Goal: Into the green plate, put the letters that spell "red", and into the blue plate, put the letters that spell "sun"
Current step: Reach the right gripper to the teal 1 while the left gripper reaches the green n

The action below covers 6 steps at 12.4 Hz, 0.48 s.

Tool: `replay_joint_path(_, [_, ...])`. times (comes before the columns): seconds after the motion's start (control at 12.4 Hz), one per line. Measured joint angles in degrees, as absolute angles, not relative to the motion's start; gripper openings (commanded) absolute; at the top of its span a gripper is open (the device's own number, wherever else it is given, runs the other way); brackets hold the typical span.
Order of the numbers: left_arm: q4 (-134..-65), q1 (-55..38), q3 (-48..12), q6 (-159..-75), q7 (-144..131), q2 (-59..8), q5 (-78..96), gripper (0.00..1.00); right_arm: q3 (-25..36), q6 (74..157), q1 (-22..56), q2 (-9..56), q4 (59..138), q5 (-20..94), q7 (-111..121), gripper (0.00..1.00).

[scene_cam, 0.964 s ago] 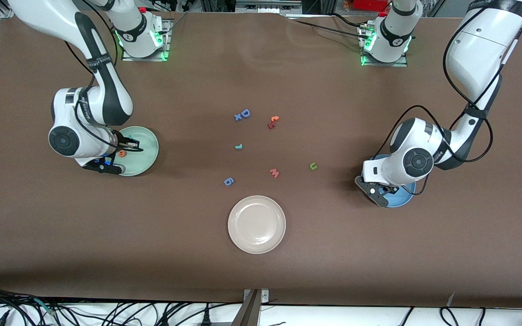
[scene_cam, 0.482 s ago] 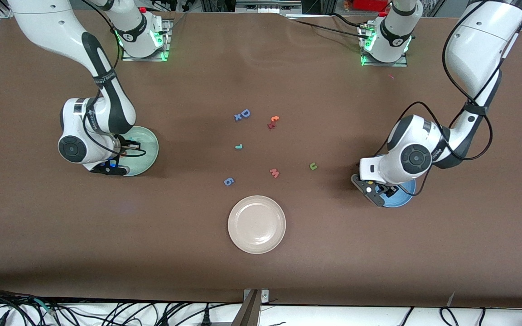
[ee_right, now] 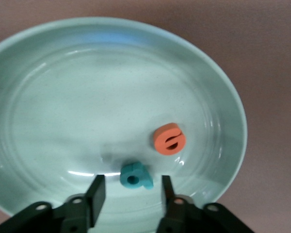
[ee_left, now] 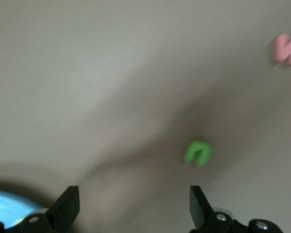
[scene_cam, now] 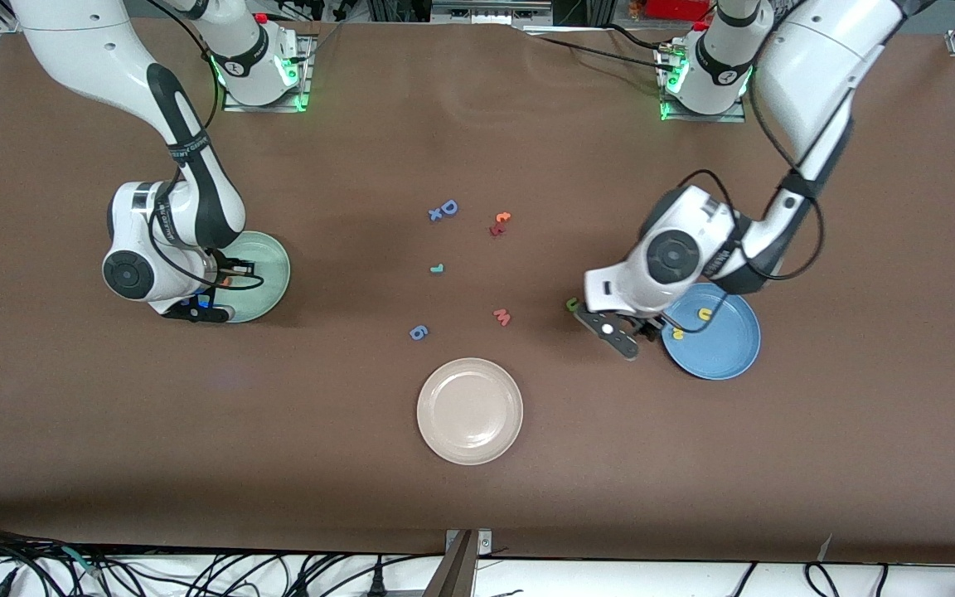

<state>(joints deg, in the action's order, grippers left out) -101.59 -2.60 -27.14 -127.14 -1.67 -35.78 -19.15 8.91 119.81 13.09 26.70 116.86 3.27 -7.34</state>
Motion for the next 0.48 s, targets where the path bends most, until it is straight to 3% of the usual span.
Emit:
replay_joint_path(0.32, [-101.55, -9.1, -25.74, -127.14, -13.06, -39.79, -25.16, 1.0, 2.17, 117.27, 13.28, 22.46, 116.07, 3.38, -19.49, 0.99])
replay_joint_path(0.48, [-101.31, -9.19, -25.35, -127.36, -14.16, -41.49, -26.28, 0.95, -2.7, 117.38, 13.46, 21.23, 115.99, 4.22, -28.07, 0.99])
